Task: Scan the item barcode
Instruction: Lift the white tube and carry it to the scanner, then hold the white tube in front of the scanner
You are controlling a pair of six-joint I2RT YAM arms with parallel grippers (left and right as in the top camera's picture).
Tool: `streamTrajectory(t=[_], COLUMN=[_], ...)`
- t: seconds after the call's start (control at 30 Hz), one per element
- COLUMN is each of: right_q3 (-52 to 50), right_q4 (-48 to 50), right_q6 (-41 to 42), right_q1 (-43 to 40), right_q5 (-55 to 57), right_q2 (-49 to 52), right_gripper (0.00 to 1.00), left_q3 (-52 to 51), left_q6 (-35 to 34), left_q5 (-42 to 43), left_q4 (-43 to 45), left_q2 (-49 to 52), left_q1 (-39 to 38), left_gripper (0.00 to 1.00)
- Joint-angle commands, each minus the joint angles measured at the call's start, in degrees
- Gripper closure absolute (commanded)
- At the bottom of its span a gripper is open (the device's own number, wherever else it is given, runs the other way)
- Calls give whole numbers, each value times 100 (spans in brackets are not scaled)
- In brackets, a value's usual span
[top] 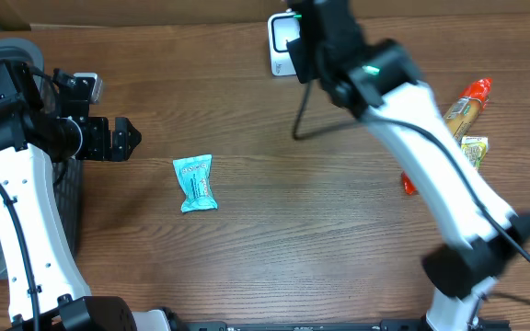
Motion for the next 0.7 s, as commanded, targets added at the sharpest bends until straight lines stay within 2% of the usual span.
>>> streamTrajectory(t=[0.0, 0.17, 0.27, 0.4, 0.67], right_q3=[57, 57, 57, 57, 57], right_q4=[505, 1639, 2229, 2889, 3331], right_q6=[-1755, -3801, -4507, -4824, -4822], right_q1=[-59, -142, -181, -249, -470], right_q5=[1657, 1982, 1978, 1851, 1346], right_q2=[533, 1373, 1676, 1956, 2234], right_gripper=[96, 96, 96, 96, 96], left_q3=[0, 0, 0, 0, 0], left_q6=[129, 131, 129, 131, 129], left_q5=[66, 66, 66, 66, 66], left_q4=[4, 4, 4, 4, 4], left_q2=[35, 35, 35, 35, 35], left_q1=[-7, -7, -7, -7, -7], left_gripper=[0, 0, 1, 1, 0])
